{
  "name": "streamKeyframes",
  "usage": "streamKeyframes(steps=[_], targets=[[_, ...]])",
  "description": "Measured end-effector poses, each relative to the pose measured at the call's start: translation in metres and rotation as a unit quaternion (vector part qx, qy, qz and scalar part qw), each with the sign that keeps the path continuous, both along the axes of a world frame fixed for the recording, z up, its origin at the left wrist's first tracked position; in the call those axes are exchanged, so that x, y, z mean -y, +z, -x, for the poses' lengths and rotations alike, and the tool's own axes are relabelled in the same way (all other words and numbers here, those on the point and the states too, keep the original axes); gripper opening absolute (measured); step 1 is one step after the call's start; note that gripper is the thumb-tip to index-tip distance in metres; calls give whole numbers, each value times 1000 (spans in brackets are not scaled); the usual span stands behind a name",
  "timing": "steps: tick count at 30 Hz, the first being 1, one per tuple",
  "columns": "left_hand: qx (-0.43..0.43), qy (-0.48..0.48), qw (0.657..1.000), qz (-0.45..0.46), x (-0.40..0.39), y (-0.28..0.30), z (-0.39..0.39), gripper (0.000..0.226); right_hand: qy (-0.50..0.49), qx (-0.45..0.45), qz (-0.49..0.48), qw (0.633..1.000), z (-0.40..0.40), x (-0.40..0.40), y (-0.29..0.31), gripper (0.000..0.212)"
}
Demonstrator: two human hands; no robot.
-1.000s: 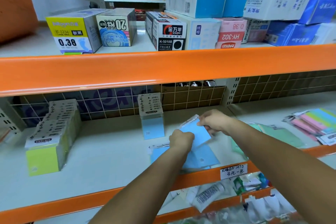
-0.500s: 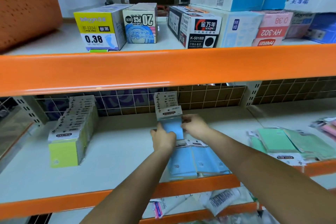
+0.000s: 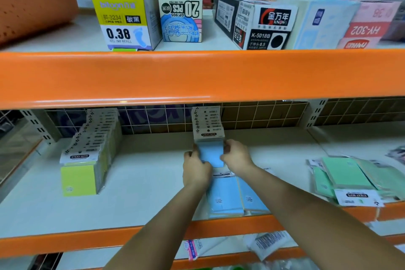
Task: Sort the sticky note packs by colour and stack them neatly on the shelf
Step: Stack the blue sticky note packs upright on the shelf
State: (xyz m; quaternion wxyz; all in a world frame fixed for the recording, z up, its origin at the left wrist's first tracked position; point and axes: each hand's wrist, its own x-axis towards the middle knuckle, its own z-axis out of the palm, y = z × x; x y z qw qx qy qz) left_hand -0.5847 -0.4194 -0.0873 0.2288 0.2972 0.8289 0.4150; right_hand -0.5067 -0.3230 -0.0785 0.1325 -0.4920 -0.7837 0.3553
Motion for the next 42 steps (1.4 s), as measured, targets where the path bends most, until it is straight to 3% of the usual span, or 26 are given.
streamKeyframes(steps=[7, 21, 26, 29, 32, 36, 40, 42], targets=[[-134, -5, 982, 132, 5, -10, 26, 44, -7, 93, 14, 996, -6, -8, -14, 33], [-139, -44, 979, 146, 9, -17, 28, 44, 23, 101, 9, 995, -9, -17, -18, 37], [-67, -8, 993, 101, 15, -13, 27, 50, 46, 74, 21, 996, -28, -25, -10, 43], [-50, 18, 995, 86, 16, -1, 16, 47, 30, 53, 8, 998, -49, -26, -7, 37], [-122, 2, 987, 106, 15, 13, -2, 33, 27, 31, 19, 999, -69, -29, 4, 31], [-129, -63, 982, 121, 9, 31, -31, 21, 45, 88, 20, 995, -94, -33, 22, 5], [-101, -109, 984, 98, 6, 47, -62, 13, 42, 226, 23, 973, -118, -26, 37, 43], [-88, -135, 983, 90, 4, 48, -77, 13, 10, 248, 59, 967, -130, -17, 41, 48]])
